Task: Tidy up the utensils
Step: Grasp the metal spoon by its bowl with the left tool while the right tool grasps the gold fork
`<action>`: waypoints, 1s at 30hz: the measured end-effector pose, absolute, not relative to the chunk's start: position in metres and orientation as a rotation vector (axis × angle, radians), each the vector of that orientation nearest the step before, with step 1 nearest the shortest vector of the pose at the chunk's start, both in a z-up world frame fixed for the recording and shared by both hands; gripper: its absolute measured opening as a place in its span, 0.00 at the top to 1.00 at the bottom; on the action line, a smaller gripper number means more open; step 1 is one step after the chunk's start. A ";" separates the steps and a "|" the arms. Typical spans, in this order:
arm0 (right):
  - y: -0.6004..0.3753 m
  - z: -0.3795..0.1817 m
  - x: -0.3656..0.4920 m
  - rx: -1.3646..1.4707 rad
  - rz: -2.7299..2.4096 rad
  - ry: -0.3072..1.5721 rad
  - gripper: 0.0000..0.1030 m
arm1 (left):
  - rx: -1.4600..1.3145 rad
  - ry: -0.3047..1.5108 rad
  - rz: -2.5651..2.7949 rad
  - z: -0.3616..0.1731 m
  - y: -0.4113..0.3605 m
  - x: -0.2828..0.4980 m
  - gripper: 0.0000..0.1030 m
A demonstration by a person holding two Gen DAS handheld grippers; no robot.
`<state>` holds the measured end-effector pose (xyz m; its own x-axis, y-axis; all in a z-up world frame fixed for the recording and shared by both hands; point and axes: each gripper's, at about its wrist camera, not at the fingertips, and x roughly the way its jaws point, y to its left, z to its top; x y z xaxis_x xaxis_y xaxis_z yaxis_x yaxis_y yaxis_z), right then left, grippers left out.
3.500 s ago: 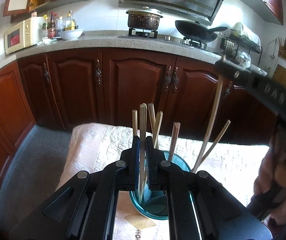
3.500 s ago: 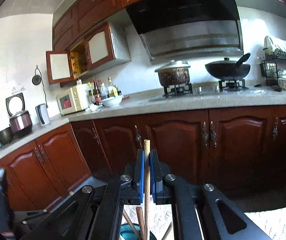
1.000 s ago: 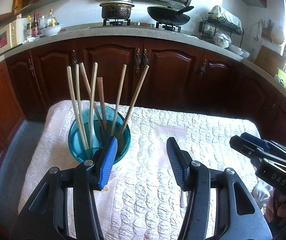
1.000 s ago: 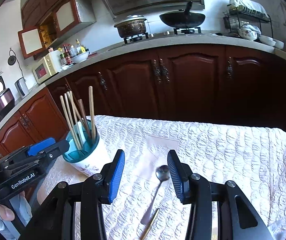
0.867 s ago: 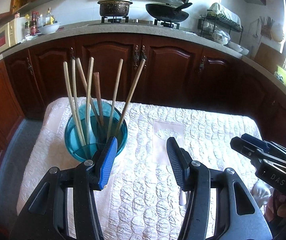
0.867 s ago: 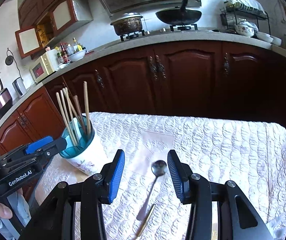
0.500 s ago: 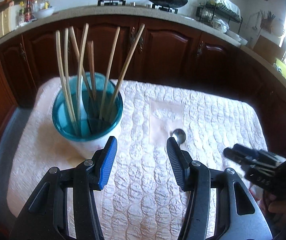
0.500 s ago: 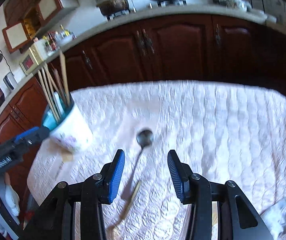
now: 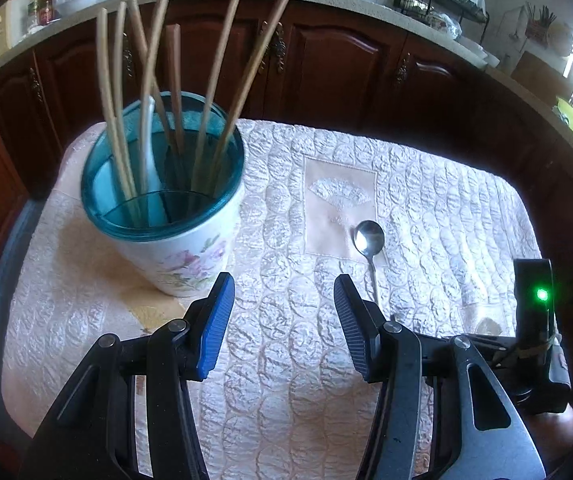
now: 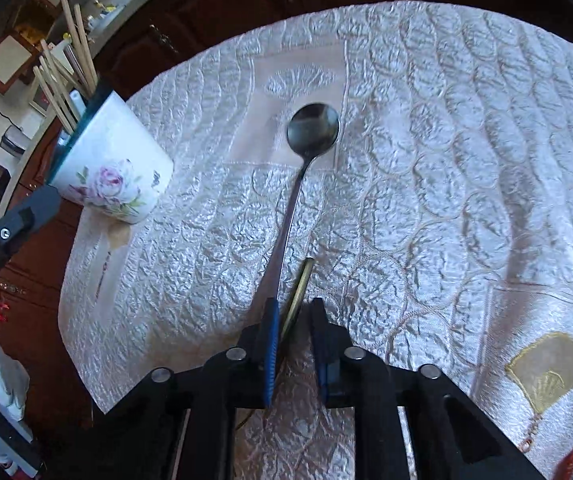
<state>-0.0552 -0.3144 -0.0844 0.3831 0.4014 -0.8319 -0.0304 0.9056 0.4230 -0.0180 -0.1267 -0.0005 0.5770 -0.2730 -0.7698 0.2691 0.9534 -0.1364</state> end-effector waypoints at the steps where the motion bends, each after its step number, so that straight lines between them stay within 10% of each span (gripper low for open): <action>1: -0.316 -0.084 -0.055 0.380 0.288 1.152 0.90 | -0.004 0.907 -0.324 -0.002 -0.129 -0.017 0.50; 26: -0.448 -0.087 -0.056 0.524 0.233 1.139 0.91 | 0.033 1.035 -0.570 -0.087 -0.243 0.093 0.51; 30: -0.446 -0.087 -0.046 0.509 0.243 1.144 0.91 | 0.081 1.030 -0.613 -0.089 -0.255 0.094 0.74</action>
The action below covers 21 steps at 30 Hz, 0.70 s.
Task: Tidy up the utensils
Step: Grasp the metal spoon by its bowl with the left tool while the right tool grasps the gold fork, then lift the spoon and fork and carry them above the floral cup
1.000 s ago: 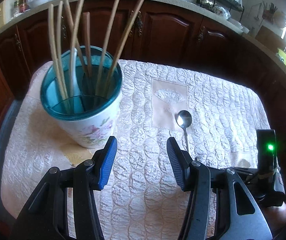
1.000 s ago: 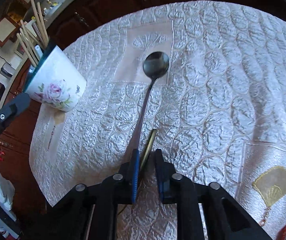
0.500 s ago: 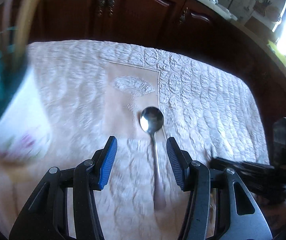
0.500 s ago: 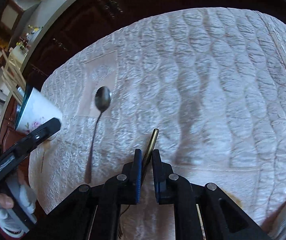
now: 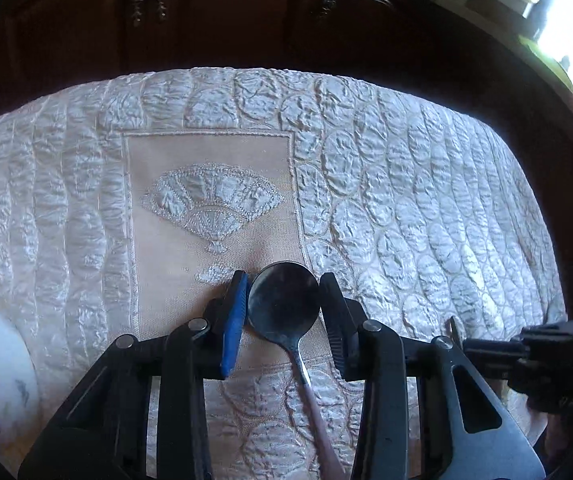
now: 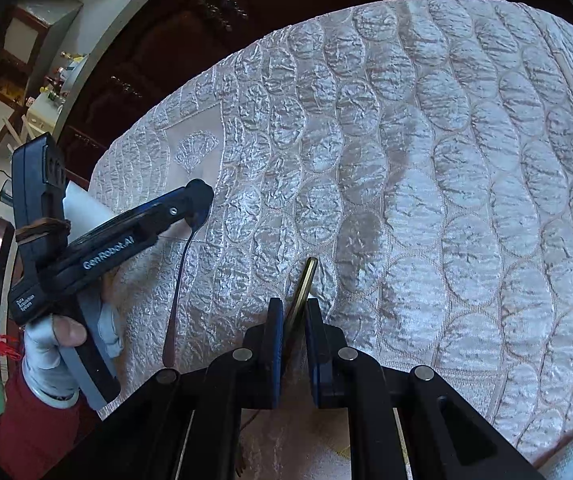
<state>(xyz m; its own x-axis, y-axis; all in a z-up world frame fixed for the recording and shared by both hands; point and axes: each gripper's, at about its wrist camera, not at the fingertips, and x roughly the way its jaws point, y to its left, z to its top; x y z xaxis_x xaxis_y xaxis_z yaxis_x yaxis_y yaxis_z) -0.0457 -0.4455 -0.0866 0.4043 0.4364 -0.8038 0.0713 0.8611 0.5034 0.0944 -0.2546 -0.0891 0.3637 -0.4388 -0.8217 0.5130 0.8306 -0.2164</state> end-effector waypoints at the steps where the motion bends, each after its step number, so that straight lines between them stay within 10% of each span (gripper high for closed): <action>1: -0.446 -0.087 -0.044 0.506 0.247 1.144 0.91 | 0.082 1.035 -0.619 -0.088 -0.254 0.094 0.90; 11: -0.423 -0.082 -0.025 0.447 0.244 1.159 0.91 | 0.052 1.091 -0.608 -0.081 -0.230 0.073 0.93; 17: -0.407 -0.082 -0.005 0.389 0.237 1.190 0.91 | 0.042 1.103 -0.612 -0.087 -0.242 0.083 0.77; 21: -0.396 -0.077 0.000 0.346 0.242 1.173 0.91 | 0.052 1.083 -0.617 -0.086 -0.244 0.080 0.94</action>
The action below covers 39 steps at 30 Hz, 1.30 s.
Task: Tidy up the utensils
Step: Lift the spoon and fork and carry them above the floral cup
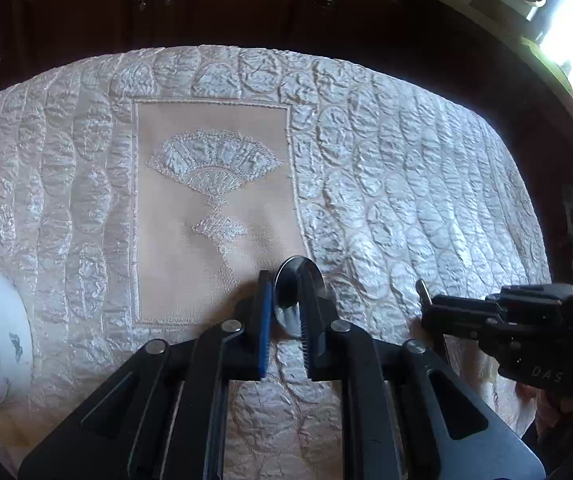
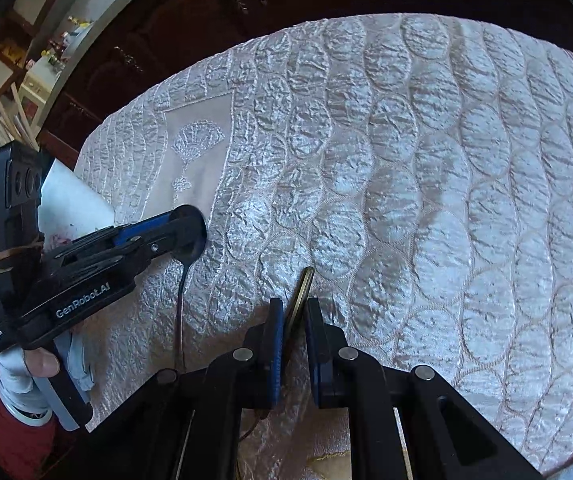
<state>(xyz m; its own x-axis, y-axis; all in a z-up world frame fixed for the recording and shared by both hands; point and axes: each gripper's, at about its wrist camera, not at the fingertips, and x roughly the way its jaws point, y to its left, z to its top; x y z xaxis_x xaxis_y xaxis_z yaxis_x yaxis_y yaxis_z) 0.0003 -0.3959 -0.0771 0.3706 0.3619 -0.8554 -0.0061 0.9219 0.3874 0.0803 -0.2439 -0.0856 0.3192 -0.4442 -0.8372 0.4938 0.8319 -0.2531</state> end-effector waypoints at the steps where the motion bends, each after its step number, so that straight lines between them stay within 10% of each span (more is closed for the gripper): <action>1: -0.391 -0.073 -0.001 0.344 0.243 1.165 0.91 | 0.053 1.079 -0.621 -0.083 -0.242 0.077 0.96; 39: -0.272 0.112 -0.033 0.191 0.486 0.741 0.94 | -0.031 0.693 -0.395 0.106 -0.048 -0.026 0.99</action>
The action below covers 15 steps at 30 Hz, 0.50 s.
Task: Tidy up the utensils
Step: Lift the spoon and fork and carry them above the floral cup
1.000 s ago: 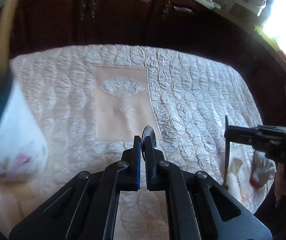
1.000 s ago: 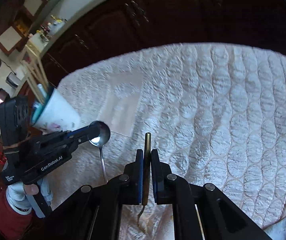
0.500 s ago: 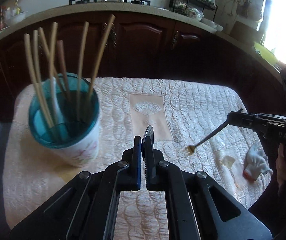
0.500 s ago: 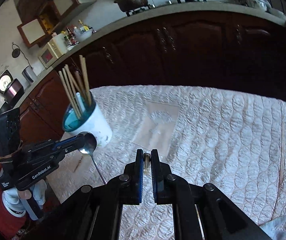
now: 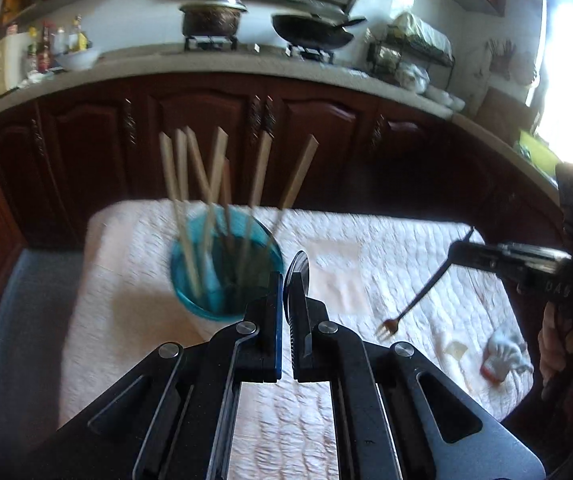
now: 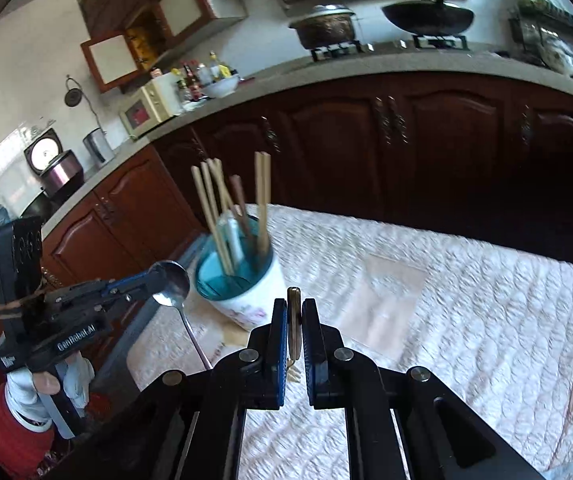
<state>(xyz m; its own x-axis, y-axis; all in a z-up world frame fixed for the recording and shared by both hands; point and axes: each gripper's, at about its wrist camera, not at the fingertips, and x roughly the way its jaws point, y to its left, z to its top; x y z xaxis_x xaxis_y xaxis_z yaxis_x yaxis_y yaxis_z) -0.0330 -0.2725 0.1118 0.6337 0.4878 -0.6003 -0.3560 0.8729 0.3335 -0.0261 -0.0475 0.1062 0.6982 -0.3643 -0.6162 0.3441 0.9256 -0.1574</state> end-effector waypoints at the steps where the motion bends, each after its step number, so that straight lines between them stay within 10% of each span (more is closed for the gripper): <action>1: -0.267 0.117 -0.030 0.191 0.497 0.732 0.94 | -0.029 0.682 -0.382 0.111 -0.044 -0.026 0.99; 15: -0.206 0.148 0.022 0.172 0.533 0.667 0.94 | 0.069 0.530 -0.132 0.149 -0.001 0.027 0.99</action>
<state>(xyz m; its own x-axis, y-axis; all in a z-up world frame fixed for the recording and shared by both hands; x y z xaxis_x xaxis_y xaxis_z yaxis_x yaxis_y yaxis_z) 0.0217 -0.2061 0.1476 0.6579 0.5224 -0.5424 -0.4146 0.8526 0.3182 0.0271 -0.0010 0.1486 0.8544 -0.1075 -0.5084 0.1432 0.9892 0.0315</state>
